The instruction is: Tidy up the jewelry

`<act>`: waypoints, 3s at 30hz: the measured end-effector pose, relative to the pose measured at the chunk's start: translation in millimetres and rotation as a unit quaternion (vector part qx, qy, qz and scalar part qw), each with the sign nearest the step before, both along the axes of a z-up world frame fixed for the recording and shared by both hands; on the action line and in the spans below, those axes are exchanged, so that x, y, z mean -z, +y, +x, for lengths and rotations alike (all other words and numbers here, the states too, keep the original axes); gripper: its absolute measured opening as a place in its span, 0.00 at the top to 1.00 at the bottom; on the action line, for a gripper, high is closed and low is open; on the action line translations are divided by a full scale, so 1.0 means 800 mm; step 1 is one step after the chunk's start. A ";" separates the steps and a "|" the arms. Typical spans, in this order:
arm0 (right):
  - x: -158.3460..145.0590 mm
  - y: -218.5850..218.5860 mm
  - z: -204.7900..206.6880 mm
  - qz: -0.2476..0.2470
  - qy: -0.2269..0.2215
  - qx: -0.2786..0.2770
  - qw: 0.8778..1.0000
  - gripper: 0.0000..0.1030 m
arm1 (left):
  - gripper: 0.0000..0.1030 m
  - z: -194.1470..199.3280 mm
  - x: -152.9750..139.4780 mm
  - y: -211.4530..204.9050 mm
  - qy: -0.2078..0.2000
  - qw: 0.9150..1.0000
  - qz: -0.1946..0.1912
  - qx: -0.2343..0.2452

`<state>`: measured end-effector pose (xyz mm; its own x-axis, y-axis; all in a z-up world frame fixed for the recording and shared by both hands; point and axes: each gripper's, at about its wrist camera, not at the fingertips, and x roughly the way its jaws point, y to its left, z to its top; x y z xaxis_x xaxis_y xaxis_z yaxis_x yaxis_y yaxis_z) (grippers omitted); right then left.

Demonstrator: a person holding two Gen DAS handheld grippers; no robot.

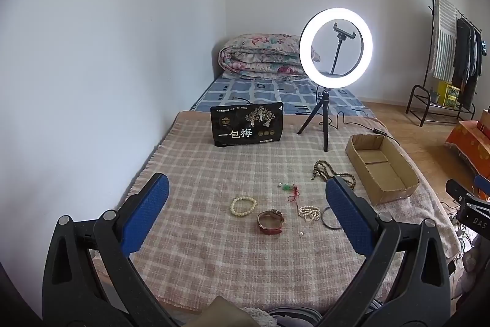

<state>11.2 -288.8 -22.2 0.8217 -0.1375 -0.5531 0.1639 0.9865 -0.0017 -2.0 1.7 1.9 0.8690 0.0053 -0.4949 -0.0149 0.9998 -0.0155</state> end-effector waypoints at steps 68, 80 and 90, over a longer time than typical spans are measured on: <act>0.012 0.006 0.007 0.011 0.017 -0.001 1.000 0.00 | 0.00 0.000 0.000 -0.010 0.002 1.000 0.004 0.005; 0.018 0.008 0.020 0.008 0.031 0.000 1.000 0.00 | 0.00 0.022 0.025 0.000 0.026 1.000 0.002 0.012; 0.024 0.015 0.034 0.005 0.038 -0.003 0.999 0.00 | 0.00 0.050 0.049 0.015 0.059 0.998 0.001 0.002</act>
